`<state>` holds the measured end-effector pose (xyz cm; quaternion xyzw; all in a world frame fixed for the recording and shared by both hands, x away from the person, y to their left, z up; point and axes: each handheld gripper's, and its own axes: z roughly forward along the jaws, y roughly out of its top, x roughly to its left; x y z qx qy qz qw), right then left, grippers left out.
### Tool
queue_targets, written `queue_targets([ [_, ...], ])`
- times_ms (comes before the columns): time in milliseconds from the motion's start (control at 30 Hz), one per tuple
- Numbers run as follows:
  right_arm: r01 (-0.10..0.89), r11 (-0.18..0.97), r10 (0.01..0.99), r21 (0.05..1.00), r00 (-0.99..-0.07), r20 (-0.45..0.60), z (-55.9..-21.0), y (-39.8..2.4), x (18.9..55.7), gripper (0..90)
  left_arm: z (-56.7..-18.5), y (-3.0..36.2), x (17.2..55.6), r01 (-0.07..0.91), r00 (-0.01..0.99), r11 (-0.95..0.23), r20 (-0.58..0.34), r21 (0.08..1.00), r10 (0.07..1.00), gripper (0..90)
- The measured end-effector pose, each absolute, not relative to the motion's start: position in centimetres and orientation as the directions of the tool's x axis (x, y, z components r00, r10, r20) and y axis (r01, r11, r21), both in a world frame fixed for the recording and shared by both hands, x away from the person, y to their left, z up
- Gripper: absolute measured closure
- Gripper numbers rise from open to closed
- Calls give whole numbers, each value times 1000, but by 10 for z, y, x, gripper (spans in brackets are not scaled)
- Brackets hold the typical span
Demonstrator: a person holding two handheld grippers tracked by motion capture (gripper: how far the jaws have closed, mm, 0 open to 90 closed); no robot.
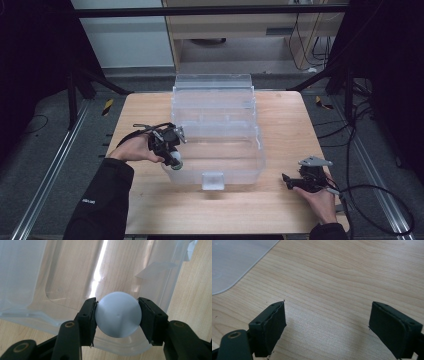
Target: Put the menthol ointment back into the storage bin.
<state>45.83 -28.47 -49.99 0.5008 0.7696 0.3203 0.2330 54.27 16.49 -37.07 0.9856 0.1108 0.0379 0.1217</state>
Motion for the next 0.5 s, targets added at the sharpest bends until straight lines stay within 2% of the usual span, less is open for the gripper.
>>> queue_targets([
  [500,620,305,918,723,-394,-49,-501,-284,458,141,-391,164,544,224,971,-948,37,226,238,502],
])
